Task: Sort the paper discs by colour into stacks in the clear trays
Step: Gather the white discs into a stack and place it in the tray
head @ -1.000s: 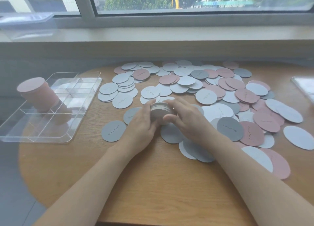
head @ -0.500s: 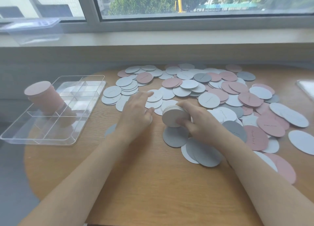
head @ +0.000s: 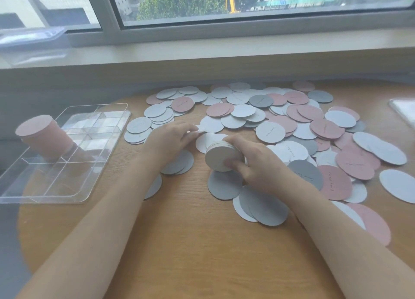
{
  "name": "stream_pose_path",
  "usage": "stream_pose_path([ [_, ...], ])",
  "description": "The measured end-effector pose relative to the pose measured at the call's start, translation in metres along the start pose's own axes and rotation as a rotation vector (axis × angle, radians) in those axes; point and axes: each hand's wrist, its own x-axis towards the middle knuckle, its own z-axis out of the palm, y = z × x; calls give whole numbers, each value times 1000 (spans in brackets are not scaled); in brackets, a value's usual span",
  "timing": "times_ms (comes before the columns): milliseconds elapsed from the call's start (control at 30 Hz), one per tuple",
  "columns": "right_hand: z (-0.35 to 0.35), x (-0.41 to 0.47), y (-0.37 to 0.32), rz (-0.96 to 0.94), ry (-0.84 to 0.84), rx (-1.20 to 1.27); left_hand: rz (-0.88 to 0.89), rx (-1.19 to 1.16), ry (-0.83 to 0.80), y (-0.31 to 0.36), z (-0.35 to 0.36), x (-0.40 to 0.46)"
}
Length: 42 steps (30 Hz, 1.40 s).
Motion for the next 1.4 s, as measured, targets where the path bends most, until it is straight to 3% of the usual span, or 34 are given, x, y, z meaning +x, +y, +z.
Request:
stream_pose_path([
  [100, 0, 0, -1, -14, 0, 40, 13, -43, 197, -1, -3, -12],
  [233, 2, 0, -3, 7, 9, 55, -47, -325, 334, 17, -13, -28],
  [333, 3, 1, -4, 50, -3, 80, -83, -574, 225, 38, -12, -43],
  [533, 1, 2, 4, -26, 52, 61, 26, -744, 51, 50, 3, -46],
  [733, -4, 3, 4, -46, 44, 2, 39, -681, 49, 48, 10, -39],
  [833, -10, 1, -2, -15, 8, 5, -79, -399, 99, 45, 12, -23],
  [933, -11, 0, -4, -14, -2, 10, -200, -86, -36, 43, 16, -5],
  [1033, -12, -1, -5, 0, -3, 27, -228, 55, -164, 46, 18, 5],
  [1233, -11, -2, -6, -5, -1, 16, -252, -41, -151, 42, 17, 4],
  [1400, -10, -1, -5, 0, 8, 3, -291, -361, -140, 36, 11, -6],
])
